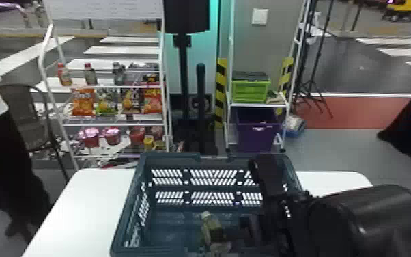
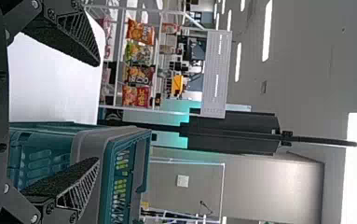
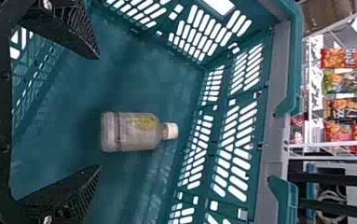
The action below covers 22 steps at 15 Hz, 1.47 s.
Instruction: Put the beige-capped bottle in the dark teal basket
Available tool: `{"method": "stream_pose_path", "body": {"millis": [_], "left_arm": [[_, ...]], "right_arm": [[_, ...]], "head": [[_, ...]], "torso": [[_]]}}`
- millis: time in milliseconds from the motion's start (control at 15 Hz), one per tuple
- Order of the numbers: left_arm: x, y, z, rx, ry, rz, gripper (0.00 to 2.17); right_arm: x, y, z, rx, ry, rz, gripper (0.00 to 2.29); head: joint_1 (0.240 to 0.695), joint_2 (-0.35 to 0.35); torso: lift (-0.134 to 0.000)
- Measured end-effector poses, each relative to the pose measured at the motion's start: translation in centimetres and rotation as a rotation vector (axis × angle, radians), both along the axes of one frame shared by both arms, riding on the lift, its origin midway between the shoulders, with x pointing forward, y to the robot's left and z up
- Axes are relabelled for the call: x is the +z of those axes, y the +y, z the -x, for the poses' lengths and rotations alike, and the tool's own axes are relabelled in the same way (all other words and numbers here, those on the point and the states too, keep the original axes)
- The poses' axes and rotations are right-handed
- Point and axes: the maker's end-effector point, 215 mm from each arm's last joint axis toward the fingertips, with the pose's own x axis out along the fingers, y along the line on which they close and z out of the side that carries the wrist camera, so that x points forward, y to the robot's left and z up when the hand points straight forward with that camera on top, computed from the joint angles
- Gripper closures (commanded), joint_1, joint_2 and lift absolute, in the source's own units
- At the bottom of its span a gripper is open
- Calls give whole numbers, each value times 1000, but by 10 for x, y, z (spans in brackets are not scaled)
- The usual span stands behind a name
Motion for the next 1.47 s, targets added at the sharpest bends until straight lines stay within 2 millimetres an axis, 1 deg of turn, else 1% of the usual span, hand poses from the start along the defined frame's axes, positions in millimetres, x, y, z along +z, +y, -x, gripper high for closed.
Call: {"method": "stream_pose_path", "body": {"millis": [133, 200, 333, 467, 600, 667, 800, 867, 933, 1067, 1267, 1400, 1467], "left_arm": [[2, 1, 1, 2, -6, 0, 171], [3, 2, 2, 3, -10, -1, 171], [3, 4, 3, 7, -12, -2, 171], [2, 6, 2, 9, -12, -3, 171], [2, 6, 0, 10, -14, -2, 171], [2, 6, -1, 10, -12, -2, 171], [1, 4, -3, 7, -6, -2, 171], [1, 4, -4, 6, -5, -1, 171], [1, 3, -4, 6, -4, -1, 171], [0, 3, -4, 6, -2, -1, 171], [0, 3, -4, 7, 1, 0, 171], [-2, 2, -5, 8, 6, 1, 171], [-1, 1, -5, 7, 7, 2, 171]], "right_arm": [[12, -2, 5, -2, -41, -12, 43], [20, -6, 5, -6, -90, -22, 43], [32, -19, 8, -33, -198, -54, 43], [47, -39, 13, -83, -322, -113, 46], [72, -69, 20, -148, -482, -191, 49], [80, -83, 28, -176, -536, -214, 53], [92, -112, 49, -227, -636, -252, 56], [96, -122, 59, -245, -675, -263, 56], [98, -131, 70, -263, -711, -270, 56], [93, -145, 91, -282, -751, -276, 60], [71, -161, 121, -313, -768, -253, 63], [52, -166, 139, -335, -747, -215, 56], [46, -165, 146, -346, -741, -195, 56]], "head": [[499, 0], [499, 0], [499, 0], [499, 0], [499, 0], [499, 0], [499, 0], [499, 0], [499, 0], [499, 0], [499, 0], [499, 0], [499, 0]], "torso": [[0], [0], [0], [0], [0], [0], [0], [0], [0], [0], [0], [0], [0]]}}
